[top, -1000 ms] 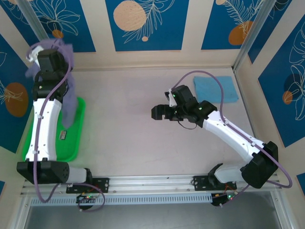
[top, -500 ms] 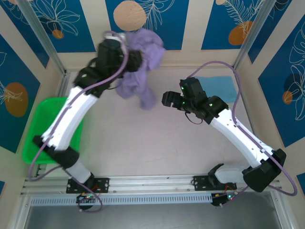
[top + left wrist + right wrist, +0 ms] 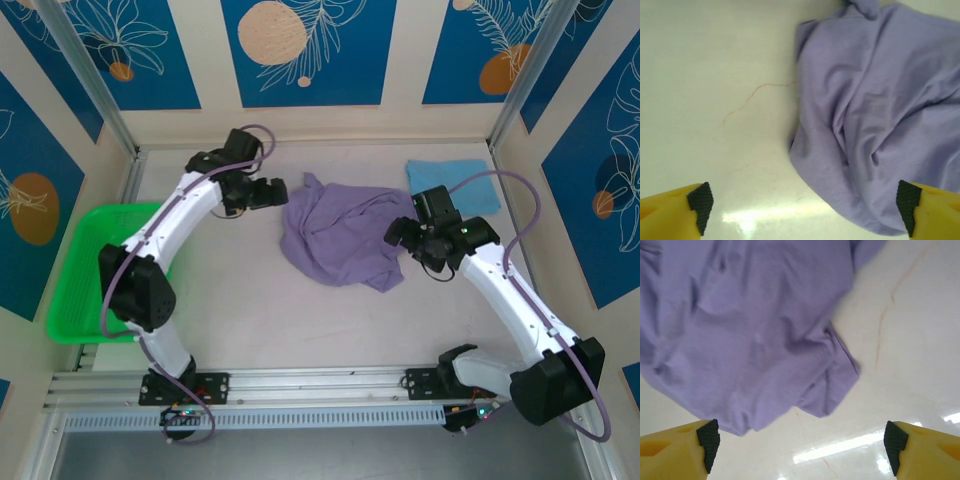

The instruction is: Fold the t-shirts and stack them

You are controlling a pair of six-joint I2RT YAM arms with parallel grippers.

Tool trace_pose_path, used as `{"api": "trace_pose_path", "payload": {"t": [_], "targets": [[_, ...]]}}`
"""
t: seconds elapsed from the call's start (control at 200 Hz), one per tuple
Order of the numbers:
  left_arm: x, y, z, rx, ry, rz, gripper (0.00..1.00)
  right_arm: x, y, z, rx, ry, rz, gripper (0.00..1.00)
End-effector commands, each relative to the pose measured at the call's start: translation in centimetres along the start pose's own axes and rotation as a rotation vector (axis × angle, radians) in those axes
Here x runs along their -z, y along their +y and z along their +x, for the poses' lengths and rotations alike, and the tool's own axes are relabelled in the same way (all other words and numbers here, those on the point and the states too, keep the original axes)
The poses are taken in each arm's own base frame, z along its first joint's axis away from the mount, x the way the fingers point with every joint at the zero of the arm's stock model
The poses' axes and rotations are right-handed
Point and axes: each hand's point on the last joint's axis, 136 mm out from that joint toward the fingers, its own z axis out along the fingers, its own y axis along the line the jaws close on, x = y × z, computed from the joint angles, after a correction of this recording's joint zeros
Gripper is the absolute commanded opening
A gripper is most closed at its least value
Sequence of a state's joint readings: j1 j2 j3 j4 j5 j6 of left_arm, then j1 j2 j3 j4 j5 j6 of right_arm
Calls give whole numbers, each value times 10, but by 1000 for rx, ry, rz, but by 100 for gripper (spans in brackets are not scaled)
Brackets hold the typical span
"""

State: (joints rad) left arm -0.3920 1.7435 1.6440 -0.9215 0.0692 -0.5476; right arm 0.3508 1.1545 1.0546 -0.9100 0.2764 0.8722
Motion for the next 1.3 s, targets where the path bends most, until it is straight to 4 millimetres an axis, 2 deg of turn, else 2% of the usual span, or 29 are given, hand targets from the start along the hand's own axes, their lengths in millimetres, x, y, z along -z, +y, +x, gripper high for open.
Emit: {"api": "trace_pose_path", "payload": {"t": [0.0, 0.08, 0.23, 0.39, 0.5, 0.53, 0.625, 0.715, 0.74, 0.8, 0.87, 0.955, 1.035, 1.135, 1.24, 1.295], "targets": [[-35, -21, 31, 79, 144, 167, 92, -20, -6, 21, -59, 131, -24, 87], [-60, -21, 44, 104, 218, 184, 90, -37, -17, 22, -101, 170, -6, 86], [-103, -19, 46, 96, 287, 174, 89, -67, -30, 8, -177, 190, -11, 83], [-144, -19, 39, 86, 330, 154, 75, -98, -38, -15, -217, 201, 22, 79], [-163, -17, 34, 84, 324, 142, 64, -124, -33, -28, -225, 234, 8, 69], [-167, -18, 34, 83, 325, 150, 59, -130, -30, -32, -220, 234, -2, 67], [-172, -24, 30, 94, 312, 175, 32, -147, -18, -41, -207, 253, -37, 61], [-167, -30, 19, 90, 276, 197, 3, -159, -5, -46, -187, 285, -72, 44], [-162, -33, 15, 84, 262, 205, 0, -162, -1, -46, -181, 295, -83, 39], [-146, -41, 2, 59, 218, 224, 0, -165, 8, -49, -167, 313, -113, 25], [-116, -53, -21, 14, 131, 239, 0, -162, 22, -56, -160, 322, -156, 13], [-65, -65, -59, -47, -18, 236, 0, -137, 51, -78, -134, 280, -260, 6], [1, -75, -98, -83, -208, 233, 0, -96, 80, -108, -102, 178, -379, 0], [96, -91, -135, -117, -457, 267, 0, -26, 114, -143, -50, 21, -524, 0], [189, -104, -150, -159, -687, 332, 0, 48, 141, -161, 29, -131, -659, 0], [222, -105, -151, -183, -772, 343, 2, 76, 147, -163, 64, -196, -704, 0]]}}
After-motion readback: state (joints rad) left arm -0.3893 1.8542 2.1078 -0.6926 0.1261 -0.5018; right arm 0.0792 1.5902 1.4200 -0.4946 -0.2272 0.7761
